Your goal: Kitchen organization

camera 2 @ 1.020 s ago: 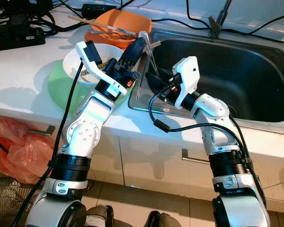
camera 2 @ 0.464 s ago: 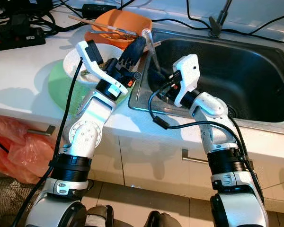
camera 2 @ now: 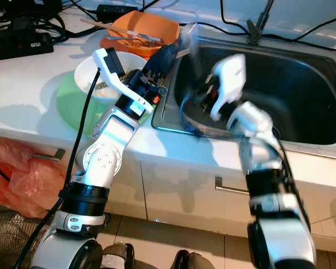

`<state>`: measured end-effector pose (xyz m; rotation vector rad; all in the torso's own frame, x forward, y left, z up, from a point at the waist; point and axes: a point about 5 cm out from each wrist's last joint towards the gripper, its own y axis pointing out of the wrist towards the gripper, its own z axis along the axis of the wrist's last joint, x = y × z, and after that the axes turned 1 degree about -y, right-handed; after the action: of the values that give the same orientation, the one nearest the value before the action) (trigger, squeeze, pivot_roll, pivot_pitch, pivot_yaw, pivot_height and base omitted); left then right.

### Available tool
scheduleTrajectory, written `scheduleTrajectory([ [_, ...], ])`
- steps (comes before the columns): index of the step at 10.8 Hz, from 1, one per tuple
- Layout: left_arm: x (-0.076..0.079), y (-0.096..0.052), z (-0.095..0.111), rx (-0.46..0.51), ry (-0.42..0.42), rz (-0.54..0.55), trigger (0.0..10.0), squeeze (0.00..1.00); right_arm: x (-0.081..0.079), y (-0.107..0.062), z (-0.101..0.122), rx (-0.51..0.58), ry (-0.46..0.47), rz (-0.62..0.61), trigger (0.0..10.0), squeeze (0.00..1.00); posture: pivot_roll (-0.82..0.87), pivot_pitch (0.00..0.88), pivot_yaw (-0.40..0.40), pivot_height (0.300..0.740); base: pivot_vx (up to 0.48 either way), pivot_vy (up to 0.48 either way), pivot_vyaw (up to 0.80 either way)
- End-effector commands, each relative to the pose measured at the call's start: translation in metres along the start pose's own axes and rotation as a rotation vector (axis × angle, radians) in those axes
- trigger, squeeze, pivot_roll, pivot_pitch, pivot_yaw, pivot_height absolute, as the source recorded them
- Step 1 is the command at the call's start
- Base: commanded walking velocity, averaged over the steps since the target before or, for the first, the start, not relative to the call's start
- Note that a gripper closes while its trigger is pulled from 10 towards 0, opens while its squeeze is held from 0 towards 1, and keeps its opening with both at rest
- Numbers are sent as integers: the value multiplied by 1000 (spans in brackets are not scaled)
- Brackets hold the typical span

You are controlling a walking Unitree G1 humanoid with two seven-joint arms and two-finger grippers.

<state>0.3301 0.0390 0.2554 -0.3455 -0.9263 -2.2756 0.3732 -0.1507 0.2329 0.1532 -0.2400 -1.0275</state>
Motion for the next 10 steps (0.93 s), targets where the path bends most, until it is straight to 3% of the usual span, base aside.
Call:
scheduleTrajectory([
  [1,16,1,-15,-15,-10,-38,10000,0,14,-2,8,31,-15,-89,10000,0,182,143,-79,740,0,0,0],
  [2,15,0,-16,-29,29,-28,10000,0,20,-2,9,33,-12,-136,10000,0,182,144,-79,740,0,0,0],
  [3,7,-6,-12,-49,166,48,10000,0,28,-4,3,23,4,-196,10000,0,185,143,-77,740,0,0,0],
  [4,4,-8,-11,-57,216,68,10000,0,31,-6,1,19,11,-221,10000,0,188,143,-77,740,0,0,0],
  [5,1,-13,-7,-76,337,83,10000,0,37,-9,-5,-2,13,-279,10000,0,188,141,-74,740,0,0,0],
  [7,2,-23,-11,-113,477,88,10000,0,45,-16,-18,-44,21,-364,10000,0,193,139,-74,740,0,0,0],
  [10,4,-31,-23,-136,564,80,10000,0,45,-19,-36,-102,16,-413,10000,0,198,132,-76,740,0,0,0],
])
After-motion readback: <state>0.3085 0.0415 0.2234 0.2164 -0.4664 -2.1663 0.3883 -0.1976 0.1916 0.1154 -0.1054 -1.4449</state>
